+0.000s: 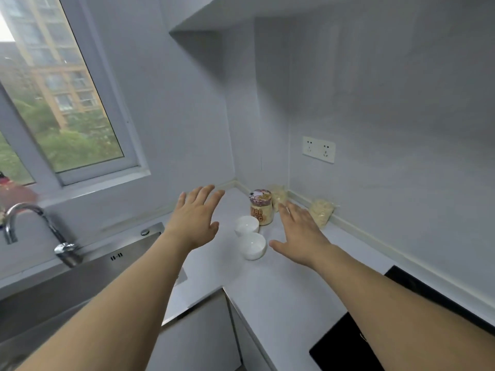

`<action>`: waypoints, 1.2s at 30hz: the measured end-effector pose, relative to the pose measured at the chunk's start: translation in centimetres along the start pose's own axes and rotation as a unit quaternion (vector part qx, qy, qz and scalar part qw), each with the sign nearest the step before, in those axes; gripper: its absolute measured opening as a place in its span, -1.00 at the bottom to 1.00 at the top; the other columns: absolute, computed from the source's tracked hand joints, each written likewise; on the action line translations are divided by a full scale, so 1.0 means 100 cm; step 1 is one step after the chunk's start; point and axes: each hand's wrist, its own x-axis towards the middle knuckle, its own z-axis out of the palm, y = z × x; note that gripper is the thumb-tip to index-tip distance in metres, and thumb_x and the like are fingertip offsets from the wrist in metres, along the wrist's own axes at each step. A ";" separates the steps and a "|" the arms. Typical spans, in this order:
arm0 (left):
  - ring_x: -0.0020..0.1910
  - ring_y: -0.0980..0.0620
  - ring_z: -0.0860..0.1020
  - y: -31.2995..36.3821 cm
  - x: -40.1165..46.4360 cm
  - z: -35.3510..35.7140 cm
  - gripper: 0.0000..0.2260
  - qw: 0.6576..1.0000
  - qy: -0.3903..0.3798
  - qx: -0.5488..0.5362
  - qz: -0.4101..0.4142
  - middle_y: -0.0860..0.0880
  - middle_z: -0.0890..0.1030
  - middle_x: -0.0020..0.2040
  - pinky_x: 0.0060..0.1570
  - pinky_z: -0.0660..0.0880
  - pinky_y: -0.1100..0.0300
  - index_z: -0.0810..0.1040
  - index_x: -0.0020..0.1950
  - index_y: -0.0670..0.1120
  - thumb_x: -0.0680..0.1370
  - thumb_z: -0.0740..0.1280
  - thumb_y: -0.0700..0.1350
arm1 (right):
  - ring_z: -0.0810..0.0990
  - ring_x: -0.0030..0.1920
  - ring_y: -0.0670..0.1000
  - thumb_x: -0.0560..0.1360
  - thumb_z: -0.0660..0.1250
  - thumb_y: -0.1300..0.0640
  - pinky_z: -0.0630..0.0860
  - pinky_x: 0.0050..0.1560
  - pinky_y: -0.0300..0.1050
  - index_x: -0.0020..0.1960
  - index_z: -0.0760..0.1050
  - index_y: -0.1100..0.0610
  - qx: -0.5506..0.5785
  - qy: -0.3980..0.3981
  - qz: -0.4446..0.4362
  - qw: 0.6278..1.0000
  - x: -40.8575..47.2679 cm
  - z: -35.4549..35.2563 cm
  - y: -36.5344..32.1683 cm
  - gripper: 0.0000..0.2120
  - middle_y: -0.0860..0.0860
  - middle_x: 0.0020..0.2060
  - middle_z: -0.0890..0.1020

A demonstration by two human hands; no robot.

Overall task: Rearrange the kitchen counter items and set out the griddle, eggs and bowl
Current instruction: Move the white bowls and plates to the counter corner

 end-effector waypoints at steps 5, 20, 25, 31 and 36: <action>0.43 -0.17 0.25 -0.021 0.038 0.018 -0.45 0.988 0.001 -0.117 -0.099 -0.08 0.22 0.51 0.38 0.29 -0.03 0.21 0.52 -0.09 0.56 0.26 -0.02 | -0.17 0.55 0.07 0.50 0.24 -0.22 -0.18 0.53 0.00 0.57 -0.22 0.13 -0.007 -0.046 0.014 0.999 0.053 0.025 0.001 -0.09 0.09 0.56 -0.15; 0.40 -0.19 0.28 -0.065 0.169 0.118 -0.32 0.929 -0.181 -0.234 -0.221 -0.10 0.20 0.48 0.27 0.34 -0.02 0.16 0.53 -0.12 0.52 0.30 0.14 | 0.04 0.53 0.12 0.47 0.29 -0.25 0.07 0.49 0.01 0.56 -0.14 0.15 0.061 -0.191 0.172 0.965 0.154 0.088 0.014 -0.07 0.10 0.55 0.01; 0.39 -0.20 0.30 -0.059 0.200 0.186 -0.29 0.896 -0.243 -0.298 -0.224 -0.12 0.21 0.46 0.26 0.35 -0.04 0.18 0.51 -0.14 0.49 0.34 0.14 | 0.07 0.52 0.11 0.46 0.31 -0.26 0.12 0.48 0.01 0.57 -0.17 0.14 0.114 -0.235 0.246 0.933 0.173 0.130 0.023 -0.04 0.09 0.55 -0.01; 0.37 -0.23 0.29 -0.044 0.229 0.255 -0.24 0.867 -0.304 -0.327 -0.223 -0.13 0.25 0.39 0.26 0.34 -0.04 0.18 0.49 -0.15 0.45 0.39 0.17 | 0.15 0.50 0.12 0.43 0.34 -0.26 0.20 0.45 0.01 0.57 -0.13 0.13 0.137 -0.274 0.305 0.902 0.194 0.170 0.026 -0.03 0.08 0.53 0.06; 0.33 -0.22 0.28 -0.023 0.258 0.292 -0.15 0.886 -0.309 -0.303 -0.169 -0.11 0.27 0.31 0.22 0.36 -0.07 0.16 0.46 -0.14 0.35 0.44 0.22 | 0.26 0.41 0.12 0.36 0.39 -0.25 0.31 0.36 0.05 0.54 -0.04 0.07 0.155 -0.263 0.338 0.890 0.213 0.200 0.022 -0.03 0.06 0.47 0.18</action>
